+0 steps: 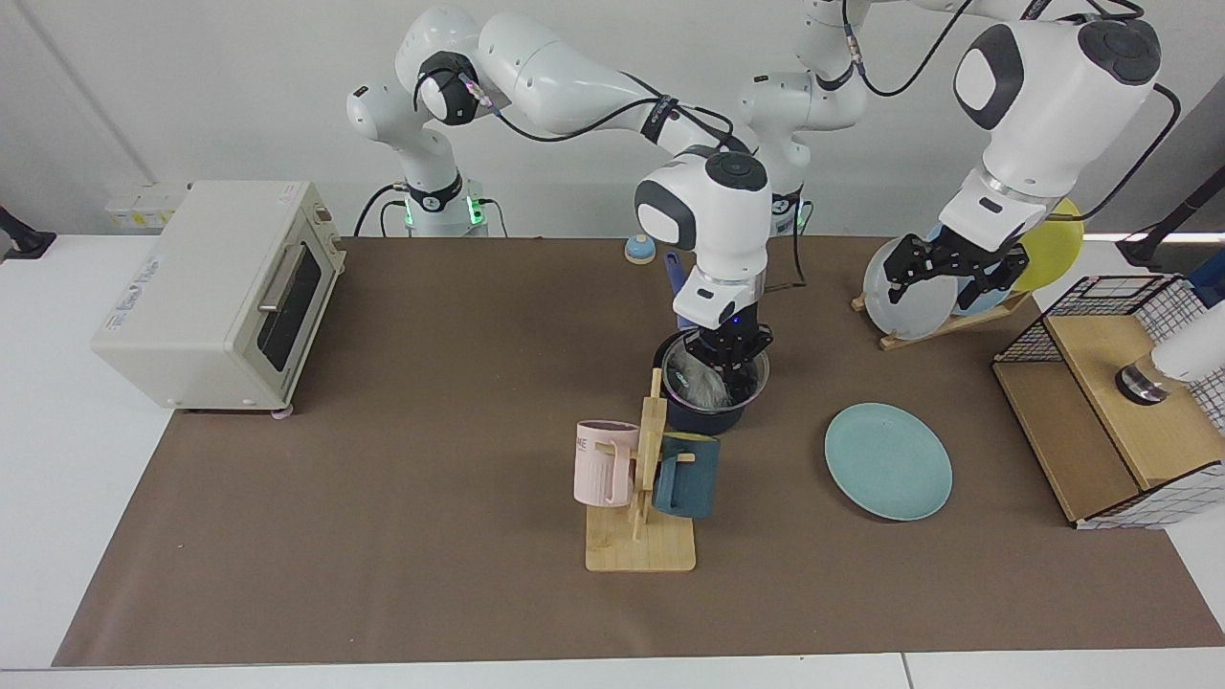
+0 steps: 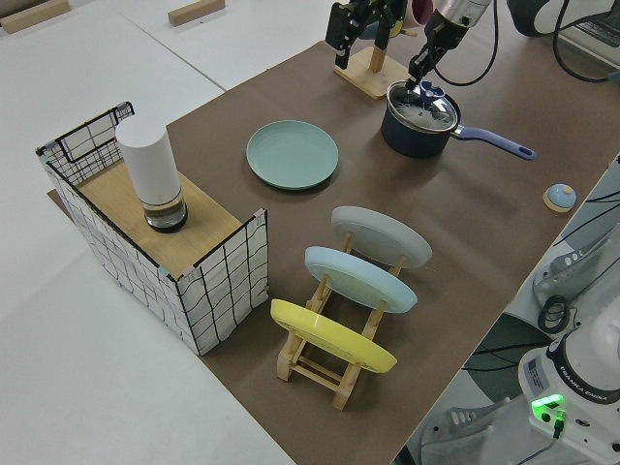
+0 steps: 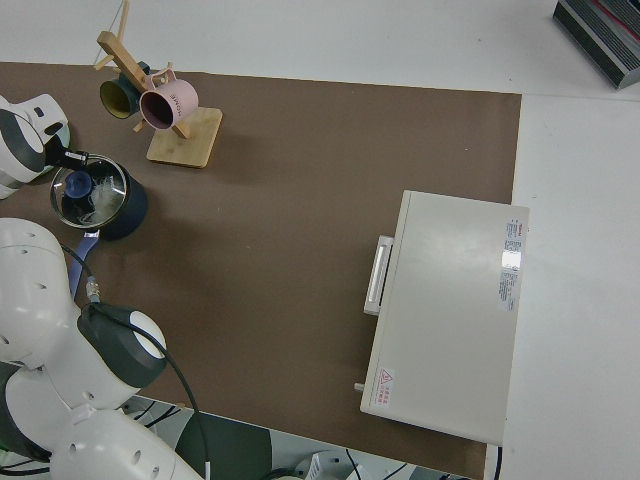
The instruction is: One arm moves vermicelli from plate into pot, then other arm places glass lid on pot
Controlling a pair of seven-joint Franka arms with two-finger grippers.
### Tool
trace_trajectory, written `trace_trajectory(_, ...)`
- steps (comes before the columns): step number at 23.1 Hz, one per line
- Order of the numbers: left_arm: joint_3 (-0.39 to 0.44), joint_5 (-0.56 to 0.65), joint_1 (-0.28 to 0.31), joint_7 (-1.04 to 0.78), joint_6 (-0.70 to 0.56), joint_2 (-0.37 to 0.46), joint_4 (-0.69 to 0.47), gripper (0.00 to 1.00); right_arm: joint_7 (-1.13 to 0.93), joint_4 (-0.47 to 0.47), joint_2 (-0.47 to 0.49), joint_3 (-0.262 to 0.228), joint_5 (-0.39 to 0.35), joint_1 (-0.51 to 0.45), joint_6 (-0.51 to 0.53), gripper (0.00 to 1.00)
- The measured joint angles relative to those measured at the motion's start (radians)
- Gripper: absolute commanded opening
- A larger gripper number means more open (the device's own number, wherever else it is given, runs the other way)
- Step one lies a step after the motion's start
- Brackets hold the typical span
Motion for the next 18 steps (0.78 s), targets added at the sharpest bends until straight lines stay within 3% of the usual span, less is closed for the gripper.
trace_trajectory(10,0.000,0.000,0.000,0.000,0.000,-0.001,0.000,1.00,0.000,0.005,0.001,-0.009,0.000,-0.009,0.023,0.00)
trace_trajectory(14,0.000,0.000,0.000,0.000,0.000,-0.001,0.000,1.00,0.003,0.009,0.001,-0.007,0.008,-0.011,0.083,0.00)
trace_trajectory(18,0.000,0.000,0.000,0.000,-0.001,-0.001,0.000,1.00,0.030,0.011,0.003,0.002,0.060,-0.011,0.150,0.00)
